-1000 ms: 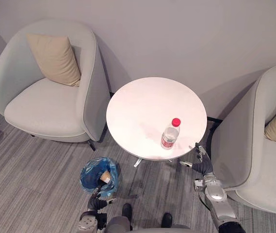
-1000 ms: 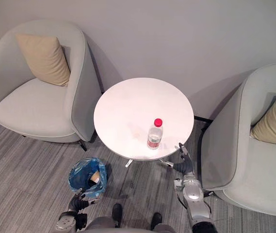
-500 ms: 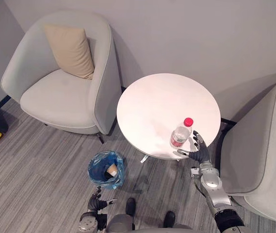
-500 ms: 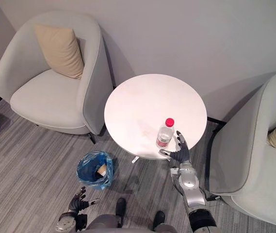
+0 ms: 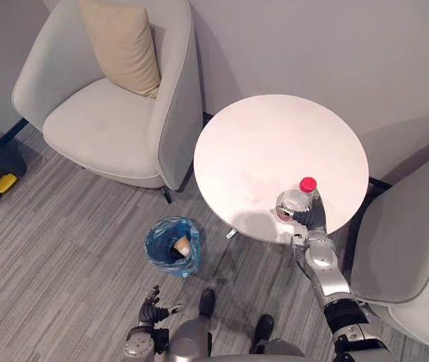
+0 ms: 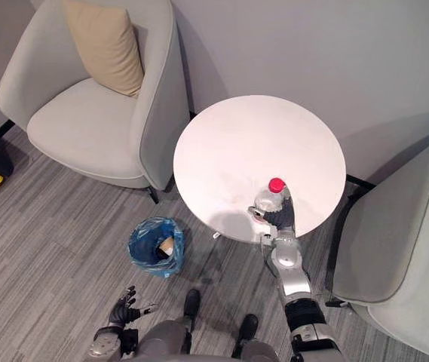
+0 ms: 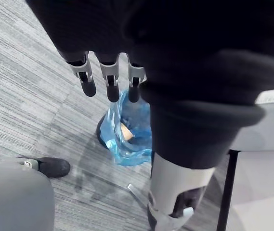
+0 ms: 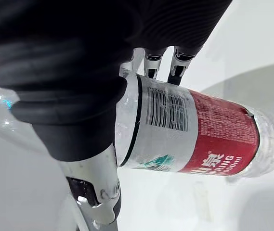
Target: Gather rubbish on tea table into small bin, then transfer packed bag to large trash can.
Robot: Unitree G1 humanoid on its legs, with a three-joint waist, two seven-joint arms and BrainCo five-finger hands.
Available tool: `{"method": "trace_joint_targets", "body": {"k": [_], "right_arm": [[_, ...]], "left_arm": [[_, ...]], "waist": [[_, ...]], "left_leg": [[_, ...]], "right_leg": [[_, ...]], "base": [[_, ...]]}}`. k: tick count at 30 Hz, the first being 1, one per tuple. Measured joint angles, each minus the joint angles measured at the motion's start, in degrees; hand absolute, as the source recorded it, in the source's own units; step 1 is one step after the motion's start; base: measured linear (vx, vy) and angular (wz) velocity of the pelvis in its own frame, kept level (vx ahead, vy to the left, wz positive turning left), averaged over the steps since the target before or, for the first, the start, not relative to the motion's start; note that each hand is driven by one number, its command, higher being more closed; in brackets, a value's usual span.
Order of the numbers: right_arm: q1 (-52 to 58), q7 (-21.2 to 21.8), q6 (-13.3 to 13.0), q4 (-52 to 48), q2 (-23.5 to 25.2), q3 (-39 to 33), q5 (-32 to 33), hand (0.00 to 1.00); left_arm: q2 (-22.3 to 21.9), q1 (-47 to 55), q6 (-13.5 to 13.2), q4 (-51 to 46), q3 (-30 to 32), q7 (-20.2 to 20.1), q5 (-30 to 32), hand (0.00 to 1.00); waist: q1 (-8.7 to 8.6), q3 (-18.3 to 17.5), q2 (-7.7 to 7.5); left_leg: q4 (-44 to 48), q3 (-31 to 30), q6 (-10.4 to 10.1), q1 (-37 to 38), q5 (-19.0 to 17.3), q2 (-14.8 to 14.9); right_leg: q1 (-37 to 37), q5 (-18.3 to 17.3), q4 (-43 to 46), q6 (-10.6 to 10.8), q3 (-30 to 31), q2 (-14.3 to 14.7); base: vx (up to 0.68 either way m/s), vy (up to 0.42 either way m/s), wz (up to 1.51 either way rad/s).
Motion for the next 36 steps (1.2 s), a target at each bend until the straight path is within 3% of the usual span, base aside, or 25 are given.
{"method": "trace_joint_targets", "body": {"k": [9,16,26,36], "right_arm": [[-5.92,-1.19,0.14,4.04,-0.36,-1.54,1.25,1.00],[-5.86,-0.93,0.71,3.44,-0.53,-0.53,1.88,1.00],[8.66,3.87,-0.84,-22.93,-0.55,3.19,0.25,1.00],[20.07,8.11,-3.43,-35.55,-0.96,8.25,-3.90,1.00]], "left_arm": [[-0.05,-0.04,-0.17,-1.14,-0.19,0.00,-1.84,0.00],[-0.10,-0.04,-0.25,-2.45,-1.40,0.04,-2.64,0.00],[-0.14,0.04,-0.17,-2.22,-1.46,-0.09,-1.57,0.00],[-0.06,0.22,-0.26,1.12,-2.20,-0.01,-0.98,0.00]], "waist": [[0.20,2.12,0.62],[1.27,2.85,1.13],[-0.13,2.72,0.91],[-1.74,-0.94,-0.42]], "left_leg": [[0.85,0.10,0.13,-1.85,0.11,-0.33],[0.90,0.10,0.12,-1.85,0.10,-0.34],[0.70,1.22,0.11,1.12,0.05,-0.13],[0.04,1.70,0.08,3.01,0.07,0.61]], "right_leg": [[-2.00,-0.05,1.18,0.07,0.17,-0.59],[-2.02,-0.13,1.38,0.12,0.19,-0.68],[0.09,-0.31,1.98,0.41,2.12,-1.04],[1.42,-0.36,1.94,0.35,2.84,-0.72]], "base": [[0.00,0.002,0.00],[0.00,0.000,0.00],[-0.01,0.003,-0.04],[-0.02,-0.003,-0.04]]}}
